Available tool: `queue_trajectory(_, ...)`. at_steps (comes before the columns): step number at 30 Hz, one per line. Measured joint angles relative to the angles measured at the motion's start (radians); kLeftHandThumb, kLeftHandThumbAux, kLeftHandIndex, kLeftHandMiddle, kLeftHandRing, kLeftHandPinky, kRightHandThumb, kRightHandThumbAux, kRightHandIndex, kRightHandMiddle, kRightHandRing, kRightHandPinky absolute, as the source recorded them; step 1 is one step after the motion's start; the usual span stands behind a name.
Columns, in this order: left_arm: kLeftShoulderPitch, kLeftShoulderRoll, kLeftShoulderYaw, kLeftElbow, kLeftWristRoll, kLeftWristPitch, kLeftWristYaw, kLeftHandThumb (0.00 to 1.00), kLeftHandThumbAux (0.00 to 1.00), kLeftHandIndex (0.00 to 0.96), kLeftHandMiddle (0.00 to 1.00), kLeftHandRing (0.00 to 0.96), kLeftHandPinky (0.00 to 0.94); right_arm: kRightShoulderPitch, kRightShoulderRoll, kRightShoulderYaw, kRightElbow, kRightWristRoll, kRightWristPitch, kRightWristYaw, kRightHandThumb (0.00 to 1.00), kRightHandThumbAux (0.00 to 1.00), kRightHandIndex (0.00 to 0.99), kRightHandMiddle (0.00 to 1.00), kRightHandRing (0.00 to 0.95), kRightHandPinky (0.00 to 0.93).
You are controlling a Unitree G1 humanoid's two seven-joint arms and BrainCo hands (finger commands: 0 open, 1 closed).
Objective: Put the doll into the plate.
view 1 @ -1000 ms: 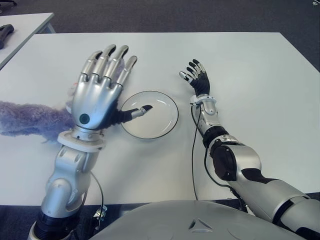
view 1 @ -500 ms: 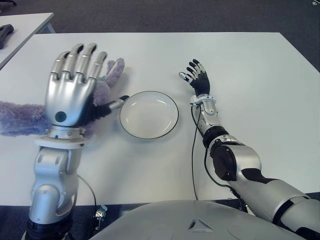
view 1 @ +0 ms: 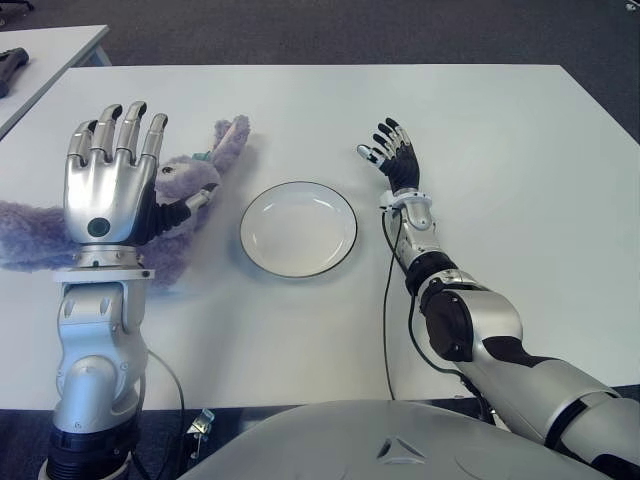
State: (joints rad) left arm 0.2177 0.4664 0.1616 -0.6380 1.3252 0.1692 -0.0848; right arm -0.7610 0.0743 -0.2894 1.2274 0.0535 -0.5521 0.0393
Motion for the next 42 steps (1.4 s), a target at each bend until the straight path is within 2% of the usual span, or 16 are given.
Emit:
queue_trajectory(11,-0.014,0.038,0.025,0.103,-0.005,0.015,-0.025,0.194,0.184,0.0,0.0,0.0,0.0,0.0,0.0,-0.003,0.0,0.003,0.0,0.005,0.06,0.875,0.102,0.116,0.11,0.128)
queue_trajectory(23,-0.065,0.064,0.025,0.246,-0.049,0.024,-0.024,0.222,0.213,0.0,0.0,0.0,0.0,0.0,0.0,-0.008,0.0,0.005,0.0,0.009,0.055,0.88,0.104,0.118,0.112,0.136)
queue_trajectory(35,-0.184,0.064,0.004,0.407,-0.137,0.023,0.01,0.199,0.233,0.0,0.0,0.0,0.01,0.0,0.0,-0.008,0.001,0.004,0.0,0.002,0.058,0.882,0.099,0.118,0.114,0.134)
queue_trajectory(42,-0.274,0.074,-0.018,0.591,-0.256,-0.028,0.036,0.181,0.245,0.0,0.0,0.0,0.034,0.001,0.0,-0.008,0.001,0.004,0.0,0.001,0.056,0.879,0.098,0.113,0.11,0.13)
